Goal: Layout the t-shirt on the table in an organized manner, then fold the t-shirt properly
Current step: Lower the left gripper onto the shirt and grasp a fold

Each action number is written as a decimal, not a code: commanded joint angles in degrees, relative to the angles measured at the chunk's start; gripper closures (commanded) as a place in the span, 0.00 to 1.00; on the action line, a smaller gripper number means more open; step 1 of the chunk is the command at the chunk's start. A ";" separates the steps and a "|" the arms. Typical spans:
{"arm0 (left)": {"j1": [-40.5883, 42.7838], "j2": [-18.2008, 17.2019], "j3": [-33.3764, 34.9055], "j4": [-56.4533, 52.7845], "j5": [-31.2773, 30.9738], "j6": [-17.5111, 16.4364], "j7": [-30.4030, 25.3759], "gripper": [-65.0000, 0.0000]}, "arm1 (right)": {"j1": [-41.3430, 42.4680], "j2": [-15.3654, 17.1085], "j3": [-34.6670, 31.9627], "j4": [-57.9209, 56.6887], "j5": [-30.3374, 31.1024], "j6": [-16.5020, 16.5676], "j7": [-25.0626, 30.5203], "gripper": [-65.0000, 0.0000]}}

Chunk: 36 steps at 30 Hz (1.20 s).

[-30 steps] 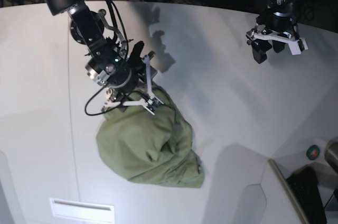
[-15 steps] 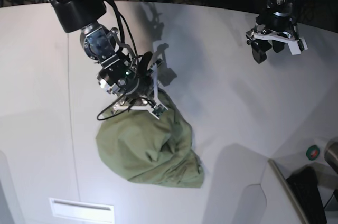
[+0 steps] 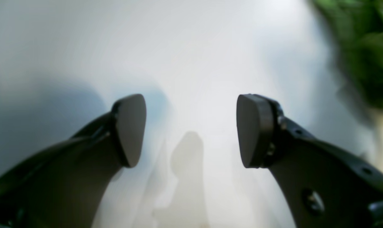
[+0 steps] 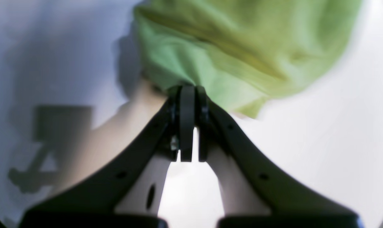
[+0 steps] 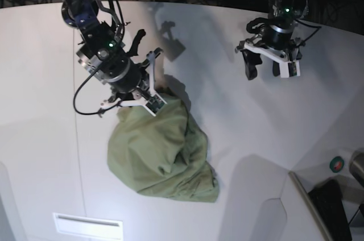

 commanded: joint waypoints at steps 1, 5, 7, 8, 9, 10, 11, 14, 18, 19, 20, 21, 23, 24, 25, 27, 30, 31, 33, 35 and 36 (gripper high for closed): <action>-1.09 -0.59 0.75 0.84 0.09 0.19 -1.42 0.35 | 0.26 0.09 2.61 3.68 0.01 -0.44 1.58 1.00; -4.43 -0.59 4.53 0.84 0.09 0.19 -1.42 0.35 | -0.70 -0.52 15.89 11.95 0.18 -0.18 1.58 1.00; -5.75 -0.59 6.11 0.84 0.09 0.19 -1.16 0.35 | -0.53 -0.26 20.98 13.35 0.18 -0.09 1.58 1.00; -6.63 -0.59 6.73 0.75 0.26 0.19 -0.19 0.35 | -0.44 -0.08 23.45 13.27 0.18 -0.09 1.58 1.00; -7.95 -0.59 7.52 0.31 0.44 0.19 1.48 0.35 | -0.26 -0.08 25.82 13.09 0.18 -0.09 1.58 1.00; -9.44 -0.59 8.40 -0.48 0.44 0.19 2.97 0.35 | -0.09 -0.08 27.49 12.30 0.18 -0.09 1.58 1.00; -11.46 -0.59 9.63 -1.80 0.44 0.19 4.91 0.35 | 0.17 -0.08 28.90 11.07 0.18 -0.09 1.58 1.00; -17.79 -0.50 14.38 -7.34 0.44 0.19 8.51 0.36 | 1.67 0.00 32.24 8.43 0.18 -0.09 1.66 1.00; -24.91 -0.15 24.49 -11.82 0.61 0.36 8.78 0.65 | 2.28 0.00 33.64 8.34 0.18 -0.09 1.58 1.00; -26.14 -0.15 26.42 -12.35 0.61 0.36 8.78 0.70 | 2.20 0.00 33.64 8.34 0.18 -0.09 1.58 1.00; -27.38 -0.15 28.35 -12.79 0.61 0.45 8.78 0.74 | 2.02 0.00 33.64 8.34 0.18 -0.09 1.58 1.00; -28.52 -0.15 30.11 -13.14 0.61 0.45 8.78 0.73 | 1.85 0.00 33.47 8.34 0.18 -0.09 1.58 1.00; -30.89 -0.15 33.63 -13.49 0.61 0.45 8.78 0.61 | 1.76 0.00 33.38 8.34 0.18 -0.09 1.58 1.00; -32.03 -0.15 35.39 -13.49 0.61 0.45 8.78 0.50 | 1.76 0.00 33.38 8.26 0.18 -0.09 1.58 1.00; -33.00 -0.24 36.35 -13.49 0.61 0.45 8.78 0.39 | 1.76 0.00 33.38 8.26 0.18 -0.09 1.58 1.00; -34.50 -0.15 36.71 -14.72 0.35 0.45 8.78 0.23 | 1.76 0.00 33.38 8.26 0.18 -0.09 1.58 1.00; -37.84 0.90 36.62 -18.94 0.09 0.36 8.78 0.23 | 1.85 0.00 33.29 8.26 0.18 -0.09 1.58 1.00; -39.24 1.87 36.62 -21.14 0.09 0.10 8.78 0.24 | 1.85 0.00 33.29 8.26 0.18 -0.09 1.58 1.00; -42.06 3.89 36.88 -25.80 0.09 -0.25 8.78 0.24 | 1.85 -0.17 33.29 8.26 0.18 -0.09 1.58 1.00; -44.43 6.27 36.71 -30.64 0.09 -3.15 8.69 0.24 | 1.85 -0.35 33.29 8.26 0.18 -0.09 1.58 1.00; -45.57 7.32 36.71 -33.01 0.09 -5.09 8.69 0.24 | 1.85 -0.35 33.29 8.26 0.18 -0.09 1.58 1.00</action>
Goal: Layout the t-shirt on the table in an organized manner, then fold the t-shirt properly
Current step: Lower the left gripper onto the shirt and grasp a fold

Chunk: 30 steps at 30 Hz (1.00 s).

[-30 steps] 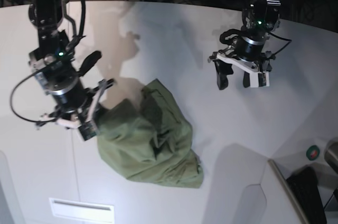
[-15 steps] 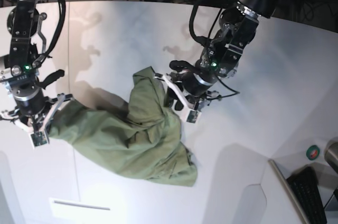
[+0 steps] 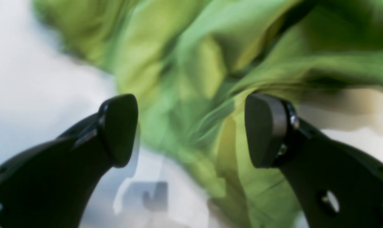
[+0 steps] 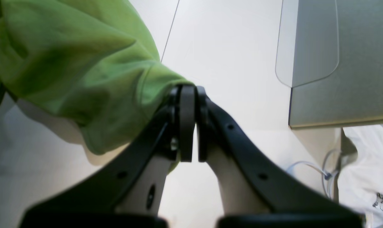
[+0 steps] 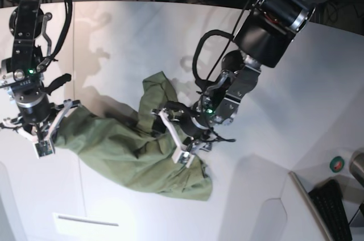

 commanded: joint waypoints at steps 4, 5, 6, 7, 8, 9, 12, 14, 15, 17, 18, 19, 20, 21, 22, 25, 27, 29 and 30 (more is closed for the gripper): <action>-5.25 4.98 0.54 -7.90 -0.04 -2.37 -1.04 0.24 | 0.84 0.59 0.18 1.04 -0.19 -0.46 1.34 1.00; -5.60 5.69 0.62 -9.31 -0.04 -2.37 -1.04 0.24 | 0.84 0.59 0.18 1.04 -0.19 -0.46 1.34 1.00; -5.86 6.22 0.62 -10.28 -0.04 -2.37 -1.04 0.24 | 0.84 0.68 0.18 1.04 -0.19 -0.46 1.34 1.00; -5.78 6.30 0.27 -10.45 -0.04 -2.37 -1.04 0.24 | 0.84 0.68 0.18 1.04 -0.19 -0.46 1.34 1.00; -5.60 6.30 0.10 -10.36 -0.04 -2.37 -1.04 0.24 | 0.75 0.77 0.27 1.04 -0.19 -0.46 1.34 1.00; -5.51 6.13 0.10 -10.45 -0.04 -2.37 -1.04 0.24 | 0.75 0.77 0.27 1.04 -0.19 -0.46 1.34 1.00; -5.51 5.51 0.10 -11.68 -0.13 -2.37 -1.04 0.24 | 0.75 0.77 0.44 1.04 -0.19 -0.46 1.34 1.00; -5.51 4.90 0.10 -12.74 -0.39 -2.37 -1.04 0.24 | 0.75 0.77 0.35 1.04 -0.19 -0.46 1.34 1.00; -5.51 4.81 0.10 -12.83 -0.39 -2.37 -1.04 0.24 | 0.75 0.77 0.27 1.04 -0.19 -0.46 1.34 1.00; -5.42 4.81 0.10 -12.83 -0.48 -2.37 -0.95 0.24 | 0.75 0.77 0.18 1.04 -0.19 -0.46 1.34 1.00; -5.34 4.81 0.10 -12.83 -0.48 -2.46 -0.95 0.24 | 0.75 0.77 0.18 1.04 -0.19 -0.46 1.34 1.00; -4.98 4.81 0.10 -12.83 -0.48 -2.54 -0.86 0.25 | 0.75 0.77 0.18 1.04 -0.19 -0.46 1.34 1.00; -4.81 4.81 0.10 -12.74 -0.48 -2.54 -0.86 0.28 | 0.75 0.77 0.18 1.04 -0.19 -0.46 1.34 1.00; -4.72 4.90 0.10 -12.74 -0.48 -2.63 -0.86 0.36 | 0.75 0.77 0.18 0.96 -0.19 -0.46 1.34 1.00; -4.72 4.98 0.10 -12.74 -0.48 -2.63 -0.86 0.47 | 0.75 0.77 0.18 0.87 -0.19 -0.46 1.34 1.00; -4.63 5.16 0.01 -12.47 -0.48 -2.63 -0.78 0.82 | 0.84 0.77 0.18 -0.63 -0.19 -0.46 1.34 1.00; -4.63 5.16 0.01 -10.98 -0.48 -2.63 -0.60 1.00 | 0.93 0.77 0.18 -1.86 -0.19 -0.46 1.34 1.00; -4.37 4.81 0.01 -8.87 -0.48 -2.63 0.19 1.00 | 1.02 0.77 0.44 -3.00 -0.19 -0.46 1.34 1.00; -3.84 4.72 0.01 -7.46 -0.48 -2.63 1.51 1.00 | 1.10 0.77 0.62 -3.53 -0.28 -0.46 1.42 1.00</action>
